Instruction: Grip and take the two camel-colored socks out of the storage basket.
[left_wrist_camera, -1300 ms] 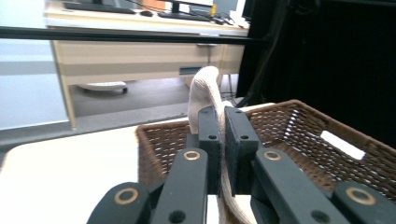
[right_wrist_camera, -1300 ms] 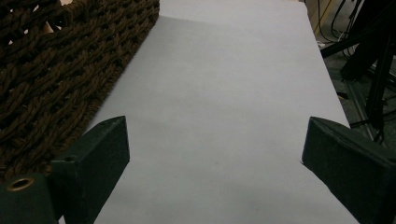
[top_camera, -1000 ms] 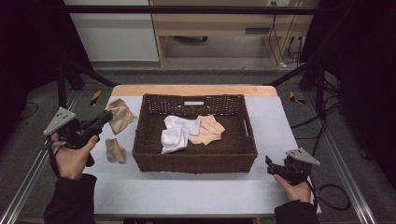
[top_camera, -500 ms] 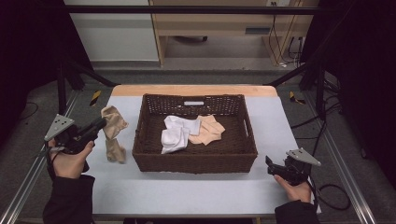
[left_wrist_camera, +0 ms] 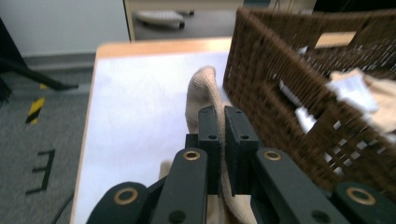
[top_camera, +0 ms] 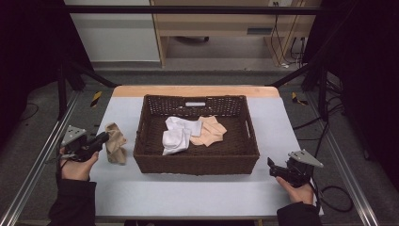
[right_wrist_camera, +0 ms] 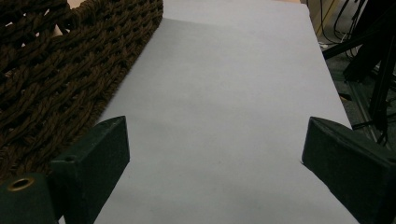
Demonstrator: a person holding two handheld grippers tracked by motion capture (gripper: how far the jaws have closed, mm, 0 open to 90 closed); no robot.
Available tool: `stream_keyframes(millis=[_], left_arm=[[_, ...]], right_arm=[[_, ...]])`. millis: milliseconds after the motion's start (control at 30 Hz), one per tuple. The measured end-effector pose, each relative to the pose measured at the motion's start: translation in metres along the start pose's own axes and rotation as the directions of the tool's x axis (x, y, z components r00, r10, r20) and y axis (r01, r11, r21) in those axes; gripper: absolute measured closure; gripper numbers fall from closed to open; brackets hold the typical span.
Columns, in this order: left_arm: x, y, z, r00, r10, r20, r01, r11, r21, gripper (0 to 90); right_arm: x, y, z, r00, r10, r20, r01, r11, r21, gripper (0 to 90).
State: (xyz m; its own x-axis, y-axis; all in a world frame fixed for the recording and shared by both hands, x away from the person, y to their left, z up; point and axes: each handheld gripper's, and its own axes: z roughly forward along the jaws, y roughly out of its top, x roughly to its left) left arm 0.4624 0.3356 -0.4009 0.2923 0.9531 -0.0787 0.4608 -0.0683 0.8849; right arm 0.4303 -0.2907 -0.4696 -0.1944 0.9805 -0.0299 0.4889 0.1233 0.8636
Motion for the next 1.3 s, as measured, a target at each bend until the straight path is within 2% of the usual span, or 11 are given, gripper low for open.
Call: stream_keyframes(millis=[67,100,133,433,533,633,667,767,933,1100,1300], left_arm=[[0.0,-0.008,0.009,1.0,0.002,0.003,-0.002,0.9994,0.035,85.0],[0.0,-0.008,0.009,1.0,0.002,0.003,-0.002,0.9994,0.035,85.0],[0.0,-0.013,0.015,0.9999,0.012,0.002,-0.012,0.9978,0.065,84.9],[-0.001,-0.027,0.031,0.9998,0.019,0.01,-0.02,0.9909,0.133,83.6],[-0.002,-0.032,0.034,0.9991,0.042,-0.003,-0.041,0.9882,0.148,76.5],[-0.002,-0.033,0.035,0.999,0.043,-0.006,-0.042,0.9877,0.151,71.8],[-0.003,-0.035,0.035,0.9988,0.048,-0.013,-0.046,0.9869,0.155,66.5],[-0.004,-0.036,0.035,0.9987,0.05,-0.012,-0.048,0.9873,0.152,55.7],[-0.008,-0.037,0.026,0.9976,0.062,-0.03,-0.059,0.9922,0.11,41.4],[-0.007,-0.04,0.012,0.9978,0.054,-0.039,-0.051,0.9958,0.076,35.9],[-0.004,-0.048,0.001,0.9991,0.035,-0.023,-0.034,0.9983,0.047,31.5]], right_arm=[[0.0,0.0,0.0,1.0,-0.001,0.0,0.001,1.0,0.001,7.8],[0.0,0.0,0.0,1.0,-0.001,0.0,0.001,1.0,0.001,7.8],[0.0,0.0,0.0,1.0,-0.001,-0.002,0.001,1.0,0.004,7.8],[0.0,0.0,0.001,1.0,-0.002,-0.003,0.002,1.0,0.006,7.8],[0.0,0.0,0.0,1.0,0.0,-0.002,0.0,1.0,0.006,7.7],[0.0,0.0,0.0,1.0,-0.003,-0.002,0.003,1.0,0.004,7.7],[0.0,0.0,0.0,1.0,-0.007,0.001,0.007,1.0,0.006,7.7],[0.0,0.0,0.0,1.0,-0.007,0.001,0.007,1.0,0.004,7.7],[-0.001,0.0,-0.002,1.0,-0.002,0.006,0.002,1.0,-0.007,7.6],[-0.001,0.0,-0.002,1.0,0.005,0.007,-0.005,1.0,-0.008,7.3],[-0.001,0.0,-0.002,0.9999,0.009,0.006,-0.009,1.0,0.0,6.6]])
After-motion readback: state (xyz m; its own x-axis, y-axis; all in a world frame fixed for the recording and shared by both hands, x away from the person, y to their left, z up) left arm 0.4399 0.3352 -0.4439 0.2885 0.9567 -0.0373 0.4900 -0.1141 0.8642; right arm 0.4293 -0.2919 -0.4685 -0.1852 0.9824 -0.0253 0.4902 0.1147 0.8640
